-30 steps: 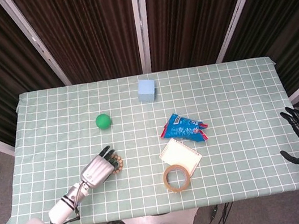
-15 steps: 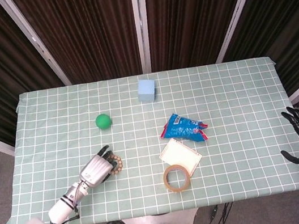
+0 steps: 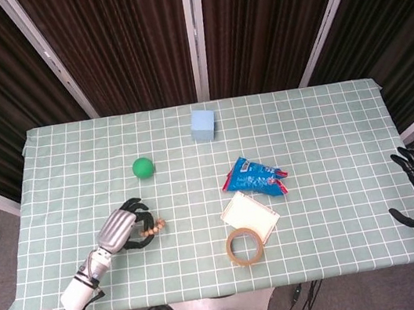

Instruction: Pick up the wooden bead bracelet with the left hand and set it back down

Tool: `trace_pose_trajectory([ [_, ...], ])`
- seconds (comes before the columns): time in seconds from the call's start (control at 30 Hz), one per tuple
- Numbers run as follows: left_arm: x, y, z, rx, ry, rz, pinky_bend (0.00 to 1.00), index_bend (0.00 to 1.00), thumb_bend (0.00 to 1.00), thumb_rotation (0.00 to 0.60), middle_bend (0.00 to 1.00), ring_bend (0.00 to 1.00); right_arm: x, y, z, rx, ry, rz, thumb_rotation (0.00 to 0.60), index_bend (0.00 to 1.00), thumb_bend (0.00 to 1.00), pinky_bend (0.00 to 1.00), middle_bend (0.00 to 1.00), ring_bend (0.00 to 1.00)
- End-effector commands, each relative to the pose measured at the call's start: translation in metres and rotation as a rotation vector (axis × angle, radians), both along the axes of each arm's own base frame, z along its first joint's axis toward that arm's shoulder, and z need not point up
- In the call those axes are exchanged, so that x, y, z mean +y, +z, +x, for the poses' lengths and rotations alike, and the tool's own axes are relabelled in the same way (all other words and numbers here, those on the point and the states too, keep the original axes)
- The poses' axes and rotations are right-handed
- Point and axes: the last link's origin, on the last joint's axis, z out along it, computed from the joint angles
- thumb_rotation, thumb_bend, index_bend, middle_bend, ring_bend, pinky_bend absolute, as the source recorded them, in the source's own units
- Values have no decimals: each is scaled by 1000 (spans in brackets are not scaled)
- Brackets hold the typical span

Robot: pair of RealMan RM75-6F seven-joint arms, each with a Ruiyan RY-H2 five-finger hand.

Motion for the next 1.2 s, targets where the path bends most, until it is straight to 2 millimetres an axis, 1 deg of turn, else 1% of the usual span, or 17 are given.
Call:
trace_pose_trajectory([
  [0.03, 0, 17, -1, -388, 249, -137, 165, 583, 403, 600, 608, 274, 1, 1, 1, -1, 4, -5, 600, 0, 95, 0, 2, 0],
  [0.17, -5, 22, 6, -661, 437, -326, 165, 583, 400, 600, 609, 274, 3, 2, 2, -4, 9, -11, 600, 0, 96, 0, 2, 0],
  [0.4, -10, 29, 18, -1024, 691, -587, 175, 584, 414, 600, 610, 274, 4, 3, 3, -8, 14, -17, 600, 0, 94, 0, 2, 0],
  [0.6, -11, 33, 24, -1188, 778, -748, 177, 584, 418, 600, 609, 274, 4, 3, 3, -12, 12, -18, 600, 0, 92, 0, 2, 0],
  [0.77, -8, 35, 24, -1220, 741, -779, 172, 575, 437, 597, 599, 274, 4, 4, 3, -11, 14, -20, 600, 0, 93, 0, 2, 0],
  [0.83, -7, 35, 26, -1253, 730, -784, 170, 572, 442, 548, 596, 274, 4, 4, 2, -12, 13, -21, 600, 0, 92, 0, 3, 0],
  [0.93, -6, 34, 29, -1284, 715, -787, 166, 569, 451, 416, 593, 274, 4, 4, 2, -13, 12, -21, 600, 0, 92, 0, 3, 0],
  [1.03, -6, 33, 32, -1316, 708, -791, 165, 568, 449, 345, 590, 274, 5, 5, 2, -13, 12, -24, 600, 0, 92, 0, 3, 0],
  [1.13, -5, 32, 34, -1338, 696, -781, 164, 567, 445, 301, 590, 274, 5, 5, 1, -13, 11, -27, 600, 0, 92, 0, 3, 0],
  [1.2, -4, 31, 35, -1341, 689, -771, 161, 567, 440, 259, 590, 274, 5, 6, 1, -13, 9, -28, 600, 0, 92, 0, 3, 0],
])
